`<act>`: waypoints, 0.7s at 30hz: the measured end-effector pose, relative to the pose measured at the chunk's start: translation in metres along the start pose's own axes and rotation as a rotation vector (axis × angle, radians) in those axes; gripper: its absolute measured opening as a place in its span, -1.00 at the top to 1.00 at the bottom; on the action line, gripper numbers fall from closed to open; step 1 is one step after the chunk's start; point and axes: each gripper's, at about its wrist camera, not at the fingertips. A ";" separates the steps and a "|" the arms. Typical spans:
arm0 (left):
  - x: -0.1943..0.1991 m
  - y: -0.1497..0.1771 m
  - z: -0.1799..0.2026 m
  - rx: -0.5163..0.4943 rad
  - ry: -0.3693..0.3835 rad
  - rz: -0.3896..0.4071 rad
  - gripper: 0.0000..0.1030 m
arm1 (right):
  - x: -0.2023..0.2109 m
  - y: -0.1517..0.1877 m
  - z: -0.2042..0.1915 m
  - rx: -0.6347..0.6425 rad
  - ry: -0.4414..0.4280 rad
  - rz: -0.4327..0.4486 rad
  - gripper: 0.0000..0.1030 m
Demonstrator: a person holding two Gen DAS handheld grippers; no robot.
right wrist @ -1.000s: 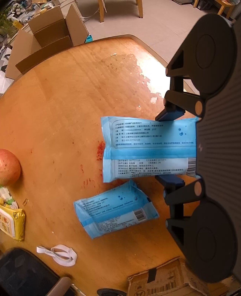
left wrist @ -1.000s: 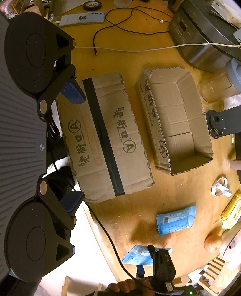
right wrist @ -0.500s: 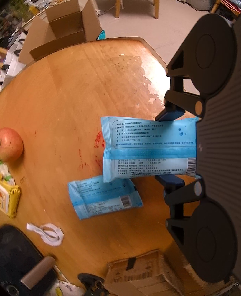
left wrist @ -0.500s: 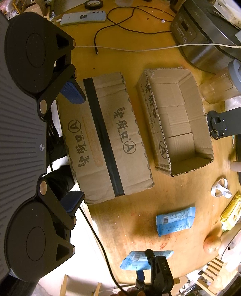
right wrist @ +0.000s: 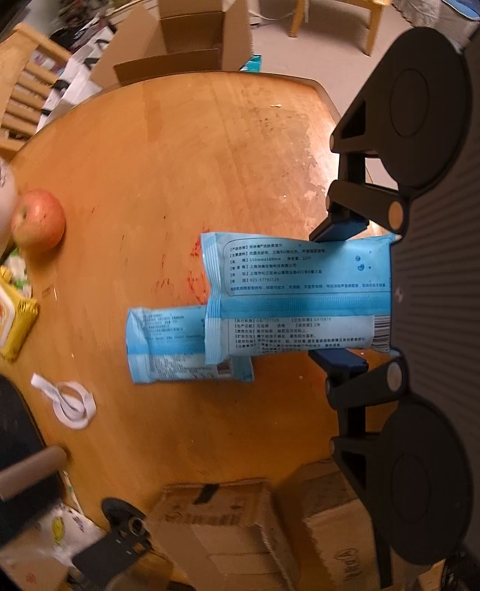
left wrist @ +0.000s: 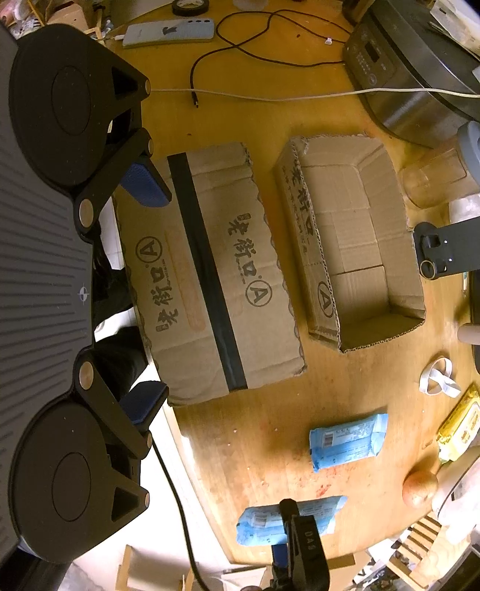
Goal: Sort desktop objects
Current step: 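Lift the blue packet with the right tool off the table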
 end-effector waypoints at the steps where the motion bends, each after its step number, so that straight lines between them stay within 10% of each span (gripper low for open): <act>1: 0.000 0.000 0.000 0.002 0.001 0.000 -1.00 | 0.001 0.001 -0.002 0.011 0.001 0.000 -0.11; 21: -0.001 0.001 -0.019 0.062 0.003 0.006 -1.00 | 0.008 0.019 -0.030 0.190 0.020 -0.014 -0.11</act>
Point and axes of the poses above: each gripper's, at about its wrist camera, not at the fingertips, and x roughly against the way its jaws point, z to its right, y to its underside, and after that the axes turned 11 degrees about -z, right-handed
